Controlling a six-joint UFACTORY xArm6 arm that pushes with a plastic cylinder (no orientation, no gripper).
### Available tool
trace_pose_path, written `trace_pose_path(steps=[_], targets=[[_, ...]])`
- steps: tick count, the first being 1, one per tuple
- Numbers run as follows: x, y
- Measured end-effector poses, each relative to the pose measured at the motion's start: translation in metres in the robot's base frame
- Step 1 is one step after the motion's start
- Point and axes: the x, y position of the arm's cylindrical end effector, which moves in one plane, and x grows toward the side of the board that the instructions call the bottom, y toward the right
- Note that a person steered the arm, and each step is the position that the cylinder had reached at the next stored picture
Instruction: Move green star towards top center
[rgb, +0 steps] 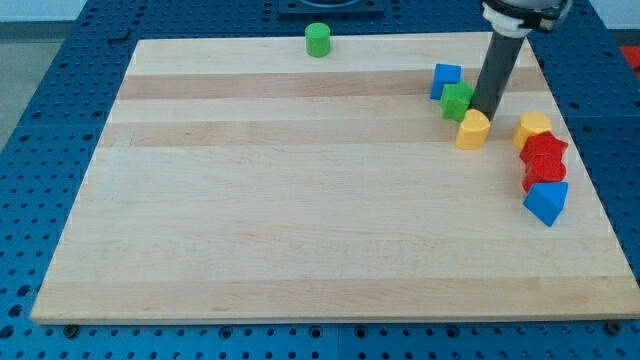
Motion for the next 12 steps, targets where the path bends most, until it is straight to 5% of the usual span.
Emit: trace_pose_path(steps=[2, 12], targets=[[-0.005, 0.045], [-0.031, -0.079]])
